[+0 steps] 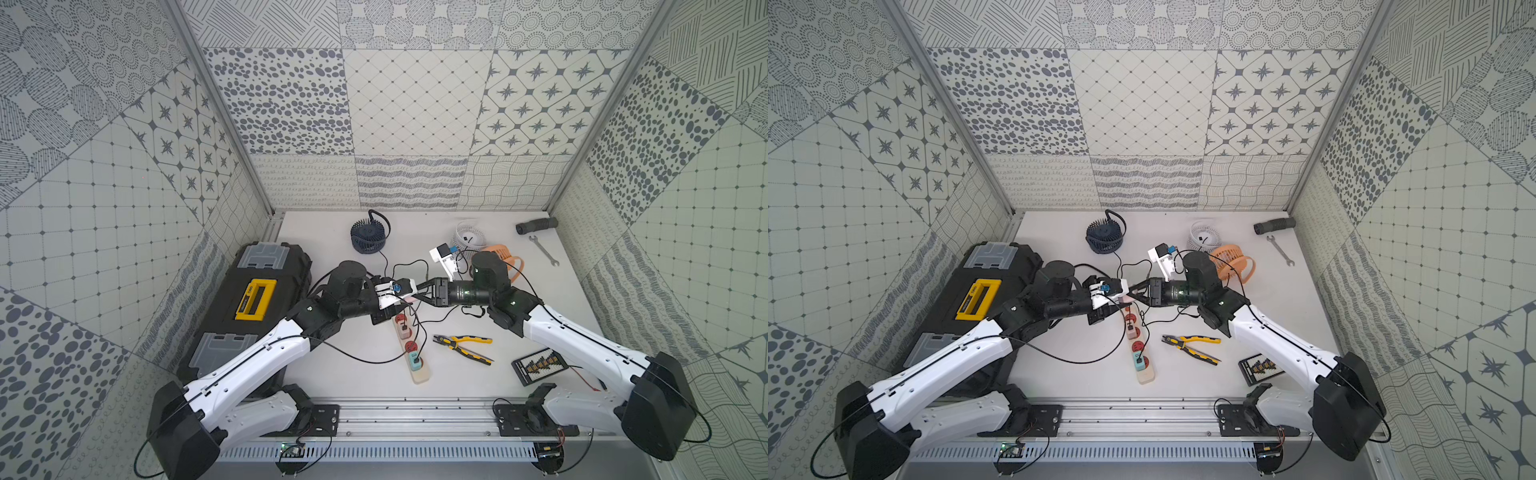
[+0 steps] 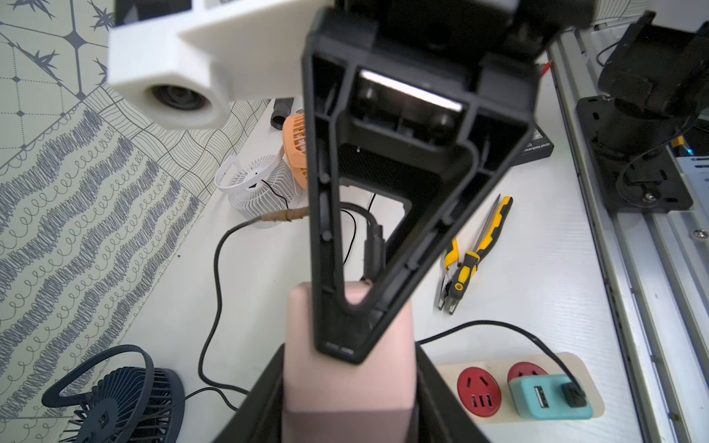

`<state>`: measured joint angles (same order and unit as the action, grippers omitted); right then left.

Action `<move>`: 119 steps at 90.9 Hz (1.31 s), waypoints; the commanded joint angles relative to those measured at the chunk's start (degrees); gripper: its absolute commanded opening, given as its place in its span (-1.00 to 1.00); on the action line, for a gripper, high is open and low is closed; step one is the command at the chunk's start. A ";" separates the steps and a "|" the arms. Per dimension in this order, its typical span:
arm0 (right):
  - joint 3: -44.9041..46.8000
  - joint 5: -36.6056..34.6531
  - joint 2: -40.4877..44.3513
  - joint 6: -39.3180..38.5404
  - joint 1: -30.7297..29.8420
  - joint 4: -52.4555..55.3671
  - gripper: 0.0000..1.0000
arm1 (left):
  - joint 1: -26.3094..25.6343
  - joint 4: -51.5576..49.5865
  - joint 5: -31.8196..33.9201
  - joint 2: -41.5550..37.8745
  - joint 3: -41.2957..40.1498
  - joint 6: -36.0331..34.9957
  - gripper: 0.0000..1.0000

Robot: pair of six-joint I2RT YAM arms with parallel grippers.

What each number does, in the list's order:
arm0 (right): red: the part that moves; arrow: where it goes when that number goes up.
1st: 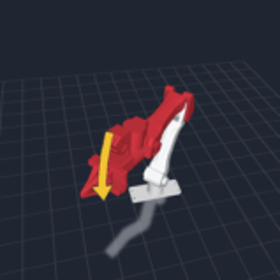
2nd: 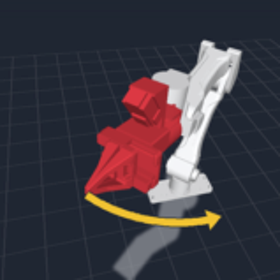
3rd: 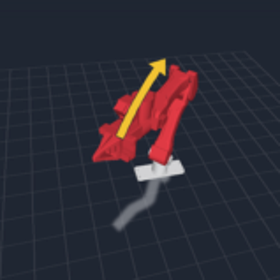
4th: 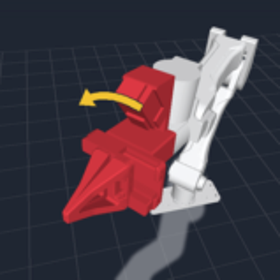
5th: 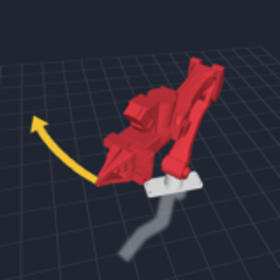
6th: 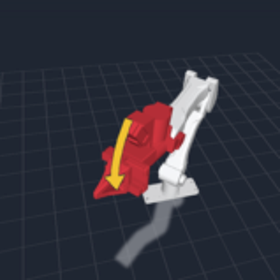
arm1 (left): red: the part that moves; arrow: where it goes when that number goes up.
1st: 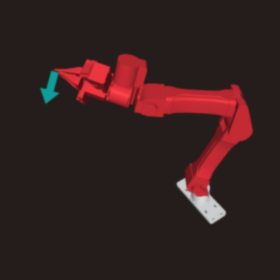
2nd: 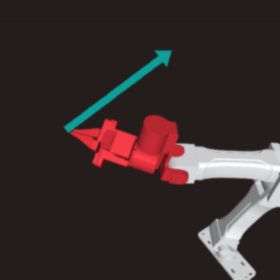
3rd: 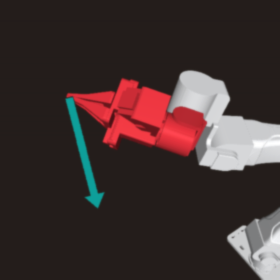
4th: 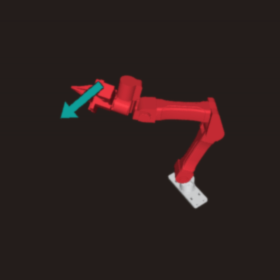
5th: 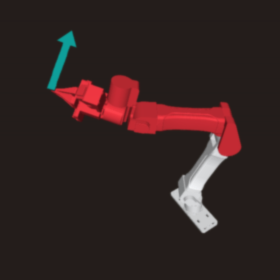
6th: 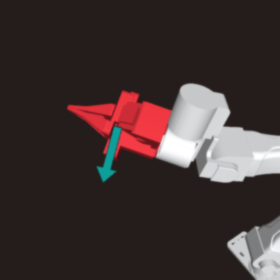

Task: Plug the desk fan into the power strip
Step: Pick up the plug from the center of the board, then insert the plug into the socket.

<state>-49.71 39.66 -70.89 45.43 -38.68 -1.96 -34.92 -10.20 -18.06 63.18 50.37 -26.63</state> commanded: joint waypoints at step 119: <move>-34.61 -45.92 -30.44 -13.57 -16.57 39.59 -0.84 | 17.83 34.33 -5.84 21.58 -22.77 68.33 0.09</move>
<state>-80.84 -4.93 -99.07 32.49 -54.35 35.00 -18.02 14.24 -20.99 80.86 27.20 37.67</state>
